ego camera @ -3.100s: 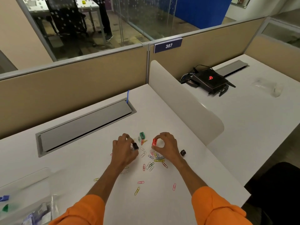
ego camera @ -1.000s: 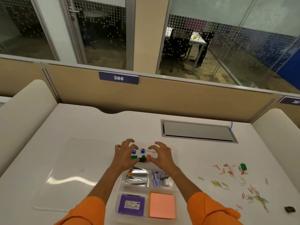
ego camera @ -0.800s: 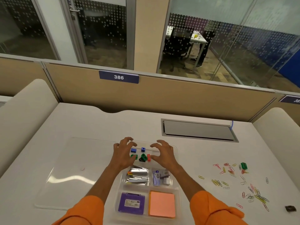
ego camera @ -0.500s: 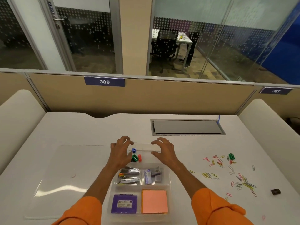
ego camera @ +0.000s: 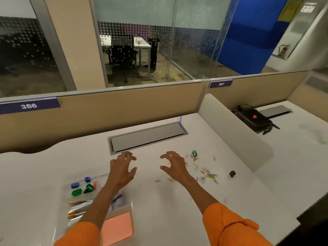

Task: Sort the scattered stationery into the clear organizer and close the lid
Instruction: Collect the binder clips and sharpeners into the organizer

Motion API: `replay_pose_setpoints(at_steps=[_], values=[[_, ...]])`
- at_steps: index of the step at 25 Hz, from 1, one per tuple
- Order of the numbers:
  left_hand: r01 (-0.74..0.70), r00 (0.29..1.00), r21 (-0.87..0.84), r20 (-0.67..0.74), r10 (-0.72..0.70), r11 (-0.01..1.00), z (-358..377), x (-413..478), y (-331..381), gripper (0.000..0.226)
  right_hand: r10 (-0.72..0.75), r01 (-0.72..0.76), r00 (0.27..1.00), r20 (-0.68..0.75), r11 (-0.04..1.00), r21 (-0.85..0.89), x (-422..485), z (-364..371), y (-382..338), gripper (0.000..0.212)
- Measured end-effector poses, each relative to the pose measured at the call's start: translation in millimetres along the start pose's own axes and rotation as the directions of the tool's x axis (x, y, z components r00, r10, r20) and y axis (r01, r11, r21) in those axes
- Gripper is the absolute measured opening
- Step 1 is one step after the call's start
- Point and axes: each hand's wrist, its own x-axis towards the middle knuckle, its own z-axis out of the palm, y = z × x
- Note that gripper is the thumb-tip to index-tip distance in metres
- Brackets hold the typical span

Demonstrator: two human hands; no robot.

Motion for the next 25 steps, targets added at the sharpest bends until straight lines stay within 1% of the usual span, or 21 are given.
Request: replay_pose_setpoints(at_steps=[3, 7, 11, 13, 15, 18, 21, 25], values=[[-0.084, 0.995, -0.006, 0.044, 0.084, 0.996, 29.6, 16.0, 50.7, 0.035, 0.081, -0.079, 0.994, -0.074, 0.996, 0.028, -16.9, -30.8, 51.9, 0.041], [-0.162, 0.981, -0.022, 0.101, 0.163, 0.987, 66.0, 31.2, 111.2, 0.037, 0.174, -0.173, 0.978, -0.113, 0.985, 0.014, -43.1, -65.7, 112.4, 0.043], [-0.235, 0.958, -0.034, 0.161, 0.237, 0.971, 103.7, 42.8, 156.7, 0.036, 0.279, -0.271, 0.945, -0.170, 0.960, 0.065, -70.0, -93.0, 171.1, 0.045], [-0.259, 0.947, -0.041, 0.183, 0.263, 0.965, 118.3, 47.2, 174.4, 0.037, 0.349, -0.336, 0.915, -0.203, 0.937, 0.096, -81.9, -101.9, 197.0, 0.047], [-0.277, 0.938, -0.041, 0.204, 0.279, 0.960, 130.1, 50.3, 187.3, 0.037, 0.426, -0.406, 0.878, -0.216, 0.904, 0.135, -92.3, -108.9, 218.2, 0.047], [-0.297, 0.927, -0.036, 0.228, 0.297, 0.954, 145.8, 56.3, 198.8, 0.038, 0.489, -0.456, 0.846, -0.213, 0.870, 0.185, -101.7, -112.9, 249.3, 0.050], [-0.288, 0.929, -0.015, 0.238, 0.283, 0.958, 156.5, 65.2, 205.3, 0.043, 0.521, -0.483, 0.831, -0.194, 0.850, 0.210, -101.2, -116.3, 267.8, 0.057], [-0.255, 0.934, -0.010, 0.258, 0.248, 0.967, 171.3, 80.7, 211.5, 0.053, 0.530, -0.495, 0.836, -0.141, 0.840, 0.220, -98.1, -114.6, 287.6, 0.061]])
